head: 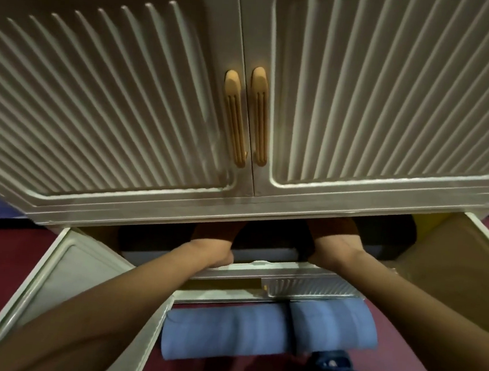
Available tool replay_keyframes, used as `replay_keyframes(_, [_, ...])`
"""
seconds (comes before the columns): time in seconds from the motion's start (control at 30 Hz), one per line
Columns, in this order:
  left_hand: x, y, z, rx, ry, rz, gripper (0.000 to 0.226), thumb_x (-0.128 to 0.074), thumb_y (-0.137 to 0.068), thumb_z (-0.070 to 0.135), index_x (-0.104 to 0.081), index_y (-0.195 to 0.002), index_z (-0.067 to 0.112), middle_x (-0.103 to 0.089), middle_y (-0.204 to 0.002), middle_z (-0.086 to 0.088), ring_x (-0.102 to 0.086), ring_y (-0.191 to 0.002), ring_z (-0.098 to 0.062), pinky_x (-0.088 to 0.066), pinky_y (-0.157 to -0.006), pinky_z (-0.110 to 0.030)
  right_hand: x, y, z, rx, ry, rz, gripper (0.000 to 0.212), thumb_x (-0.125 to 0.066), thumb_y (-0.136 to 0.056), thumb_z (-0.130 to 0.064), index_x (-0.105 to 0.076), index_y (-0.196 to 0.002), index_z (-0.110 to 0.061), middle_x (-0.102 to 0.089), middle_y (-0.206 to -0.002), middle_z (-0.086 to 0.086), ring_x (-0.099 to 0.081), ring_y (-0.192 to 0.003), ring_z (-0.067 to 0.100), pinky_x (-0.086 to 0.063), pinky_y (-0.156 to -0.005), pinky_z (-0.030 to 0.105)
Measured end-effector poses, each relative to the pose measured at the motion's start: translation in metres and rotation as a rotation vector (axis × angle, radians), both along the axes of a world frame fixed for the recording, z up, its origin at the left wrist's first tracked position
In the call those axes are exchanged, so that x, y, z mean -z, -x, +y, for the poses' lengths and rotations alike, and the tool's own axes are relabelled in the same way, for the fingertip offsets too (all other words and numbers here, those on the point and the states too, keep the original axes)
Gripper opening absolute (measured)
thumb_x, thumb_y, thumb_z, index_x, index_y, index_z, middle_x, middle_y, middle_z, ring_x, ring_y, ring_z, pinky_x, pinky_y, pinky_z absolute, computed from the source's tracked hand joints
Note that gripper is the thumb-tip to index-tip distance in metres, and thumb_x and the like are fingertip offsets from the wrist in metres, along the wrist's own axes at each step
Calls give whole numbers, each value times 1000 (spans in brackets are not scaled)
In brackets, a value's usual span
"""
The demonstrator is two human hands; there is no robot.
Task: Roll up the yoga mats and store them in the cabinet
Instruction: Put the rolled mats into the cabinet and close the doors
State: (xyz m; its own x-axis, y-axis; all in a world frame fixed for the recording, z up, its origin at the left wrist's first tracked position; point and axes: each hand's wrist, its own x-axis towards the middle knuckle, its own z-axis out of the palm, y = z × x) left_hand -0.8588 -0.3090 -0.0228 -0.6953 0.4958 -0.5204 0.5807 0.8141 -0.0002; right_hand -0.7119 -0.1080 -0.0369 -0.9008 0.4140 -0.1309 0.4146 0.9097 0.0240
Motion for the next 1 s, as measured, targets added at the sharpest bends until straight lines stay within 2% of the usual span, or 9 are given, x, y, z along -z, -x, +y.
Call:
replay_keyframes(0.07, [1,6,6,-95,97,-224,18,-46,-106,26,-59,-99,16,-53,-145,-18,-50,-135,-34,-40,-107,-37,-3,8,-2,27,75,-107,38,-61,-85,-59,-62,-112,-32,-65,-115,-4,-61,-112,27,-50,-93,32])
replay_keyframes(0.2, [11,20,13,-209,86,-307,28,-46,-103,26,-63,-119,11,-58,-137,-16,-53,-129,-33,-39,-108,-37,-14,11,3,91,313,-338,41,-47,-102,-49,-56,-134,-24,-58,-134,4,-51,-129,30,-38,-105,34])
replay_keyframes(0.33, [21,20,12,-185,96,-333,27,-44,-100,18,-50,-74,19,-58,-92,-4,-52,-89,-21,-36,-87,-29,-4,3,1,40,111,-38,26,-53,-95,-53,-63,-101,-29,-55,-90,-4,-63,-103,26,-41,-79,30])
replay_keyframes(0.43, [22,7,11,-29,63,-102,12,-49,-101,23,-59,-95,18,-62,-115,-10,-59,-108,-29,-44,-95,-34,-4,-6,-4,33,101,124,19,-63,-89,-47,-60,-91,-28,-60,-88,-2,-64,-96,29,-38,-72,29])
replay_keyframes(0.53, [15,-2,19,13,41,-34,29,-48,-104,24,-60,-127,12,-60,-127,-9,-57,-121,-31,-43,-101,-36,-10,-5,-11,45,81,102,40,-70,-87,-45,-62,-120,-22,-63,-121,5,-58,-118,31,-45,-95,34])
replay_keyframes(0.63, [7,-4,24,33,128,-178,39,-41,-107,21,-57,-138,4,-58,-135,-11,-56,-125,-30,-41,-105,-37,-17,2,-18,58,38,-66,66,-66,-91,-48,-43,-145,-21,-46,-147,7,-41,-138,31,-32,-114,38])
replay_keyframes(0.7, [2,-7,16,75,53,-50,49,-55,-101,31,-47,-146,14,-52,-144,-12,-51,-132,-32,-44,-105,-39,-26,-3,-22,53,1,-82,81,-70,-86,-51,-33,-151,-21,-37,-154,9,-35,-143,33,-28,-118,41])
replay_keyframes(0.8, [-7,-23,-14,167,-134,138,84,-67,-90,51,-23,-159,33,-45,-149,-8,-46,-137,-32,-44,-110,-43,-50,-33,-28,34,-61,-36,55,-62,-89,-47,-49,-135,-20,-56,-135,9,-52,-127,32,-39,-103,40])
replay_keyframes(1.0, [-38,-32,-102,248,-103,343,76,-62,-90,57,-34,-155,30,-40,-155,-3,-34,-145,-24,-14,-122,-49,-96,-110,-45,28,-107,246,35,-67,-78,-39,-61,-102,-14,-61,-100,7,-61,-95,34,-49,-76,43])
